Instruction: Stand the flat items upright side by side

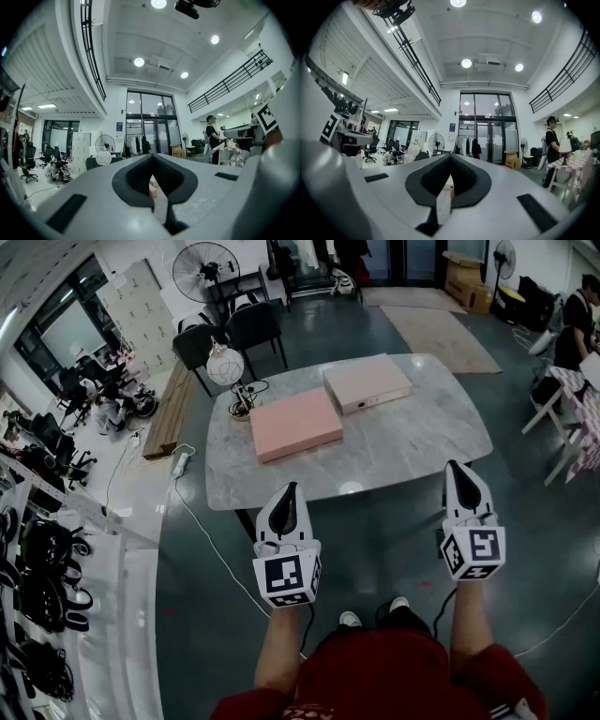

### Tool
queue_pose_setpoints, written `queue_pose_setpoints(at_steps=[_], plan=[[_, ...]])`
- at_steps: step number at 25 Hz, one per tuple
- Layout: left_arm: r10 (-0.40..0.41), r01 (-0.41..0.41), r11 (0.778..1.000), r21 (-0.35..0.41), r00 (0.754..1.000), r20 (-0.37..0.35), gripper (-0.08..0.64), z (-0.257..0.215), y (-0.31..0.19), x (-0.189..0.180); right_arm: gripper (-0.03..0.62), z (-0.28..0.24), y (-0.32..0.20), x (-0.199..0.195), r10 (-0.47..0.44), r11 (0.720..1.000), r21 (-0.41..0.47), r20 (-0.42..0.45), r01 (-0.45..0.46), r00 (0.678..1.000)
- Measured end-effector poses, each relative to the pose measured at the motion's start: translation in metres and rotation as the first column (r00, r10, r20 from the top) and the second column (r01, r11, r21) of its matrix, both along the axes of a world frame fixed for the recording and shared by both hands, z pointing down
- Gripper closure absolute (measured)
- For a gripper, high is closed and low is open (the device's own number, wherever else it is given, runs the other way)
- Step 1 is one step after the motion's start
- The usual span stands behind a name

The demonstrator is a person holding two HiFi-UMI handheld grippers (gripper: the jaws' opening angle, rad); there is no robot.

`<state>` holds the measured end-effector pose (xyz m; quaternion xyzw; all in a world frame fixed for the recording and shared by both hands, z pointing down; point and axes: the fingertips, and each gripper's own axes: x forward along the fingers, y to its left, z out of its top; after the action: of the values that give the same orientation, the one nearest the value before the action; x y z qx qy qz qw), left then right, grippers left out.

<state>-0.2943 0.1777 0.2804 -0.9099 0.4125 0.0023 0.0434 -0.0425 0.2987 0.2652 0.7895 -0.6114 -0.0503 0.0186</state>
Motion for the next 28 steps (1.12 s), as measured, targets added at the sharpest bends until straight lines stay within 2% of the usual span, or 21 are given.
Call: queue_pose_setpoints(at_steps=[9,16,22,28], plan=[[0.038,-0.038,0.999,-0.012,0.999,0.003,0.555,0.005,-0.013,0.016,0.594,0.003,-0.005,0.009,0.027,1.000,0.013,0.016,-0.027,1.000],[0.045,-0.045,0.999,0.002,0.999,0.004,0.554,0.001,-0.037,0.054,0.595,0.004,-0.027,0.050,0.052,0.998,0.037,0.028,-0.053,0.998],[0.061,-0.061,0.998,-0.014,0.998,0.010,0.554,0.007,-0.068,0.119,0.595,0.012,-0.055,0.109,0.054,0.998,0.039,0.034,-0.056,0.998],[0.068,-0.067,0.997,-0.032,0.997,0.033,0.554,0.005,-0.095,0.207,0.595,0.011,-0.080,0.194,0.050,0.998,0.035,0.061,-0.053,0.997]])
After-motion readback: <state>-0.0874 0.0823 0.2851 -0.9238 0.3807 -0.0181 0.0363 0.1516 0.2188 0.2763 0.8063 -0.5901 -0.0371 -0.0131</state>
